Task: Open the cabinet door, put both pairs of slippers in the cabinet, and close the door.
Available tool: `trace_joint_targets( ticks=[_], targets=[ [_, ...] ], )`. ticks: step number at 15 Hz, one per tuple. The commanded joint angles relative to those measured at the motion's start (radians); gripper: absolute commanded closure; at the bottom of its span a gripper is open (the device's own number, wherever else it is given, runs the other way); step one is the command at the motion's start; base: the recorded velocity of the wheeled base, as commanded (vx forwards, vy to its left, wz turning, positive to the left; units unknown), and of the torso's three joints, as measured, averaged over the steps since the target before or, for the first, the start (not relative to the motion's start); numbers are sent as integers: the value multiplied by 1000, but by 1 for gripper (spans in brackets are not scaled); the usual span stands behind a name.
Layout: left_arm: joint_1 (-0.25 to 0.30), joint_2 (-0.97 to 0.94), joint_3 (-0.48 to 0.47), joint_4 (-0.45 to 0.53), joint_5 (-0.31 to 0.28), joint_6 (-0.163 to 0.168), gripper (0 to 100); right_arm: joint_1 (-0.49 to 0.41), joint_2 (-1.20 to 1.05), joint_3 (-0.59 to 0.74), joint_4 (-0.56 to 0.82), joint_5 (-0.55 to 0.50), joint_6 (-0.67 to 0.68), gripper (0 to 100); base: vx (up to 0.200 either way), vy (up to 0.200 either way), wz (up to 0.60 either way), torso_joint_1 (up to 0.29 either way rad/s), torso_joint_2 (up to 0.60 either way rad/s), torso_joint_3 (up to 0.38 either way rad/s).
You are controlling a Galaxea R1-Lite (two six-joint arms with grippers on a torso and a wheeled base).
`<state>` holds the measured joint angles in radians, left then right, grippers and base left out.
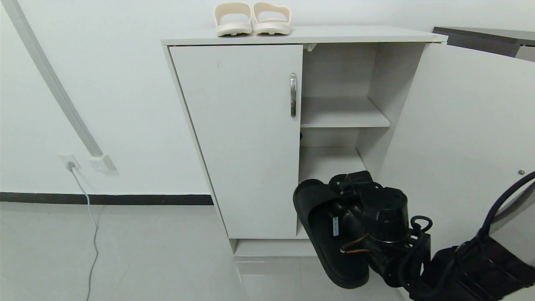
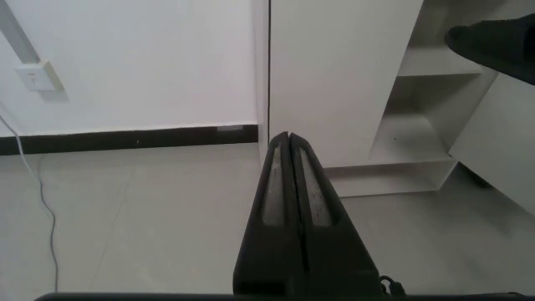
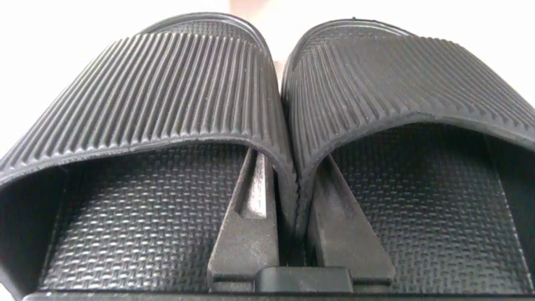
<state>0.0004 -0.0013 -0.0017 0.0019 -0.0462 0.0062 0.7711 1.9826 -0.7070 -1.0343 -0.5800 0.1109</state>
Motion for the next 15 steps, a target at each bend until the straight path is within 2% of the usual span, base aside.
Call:
trace_joint_targets(
  ticks=[1, 6, 14, 15],
  targets=[
    [1, 3, 0, 0, 0, 0, 100, -33, 108, -100, -1, -70, 12, 100, 0, 0, 0, 0, 0, 0],
    [1, 3, 0, 0, 0, 0, 100, -16, 159, -173, 2, -77, 12, 100, 0, 0, 0, 0, 0, 0],
    [1, 3, 0, 0, 0, 0, 100, 4, 165, -189, 0, -77, 10, 100, 0, 0, 0, 0, 0, 0],
    [1, 3, 0, 0, 0, 0, 100, 2, 165, -189, 0, -77, 12, 100, 0, -200, 0, 2, 2, 7]
  ],
)
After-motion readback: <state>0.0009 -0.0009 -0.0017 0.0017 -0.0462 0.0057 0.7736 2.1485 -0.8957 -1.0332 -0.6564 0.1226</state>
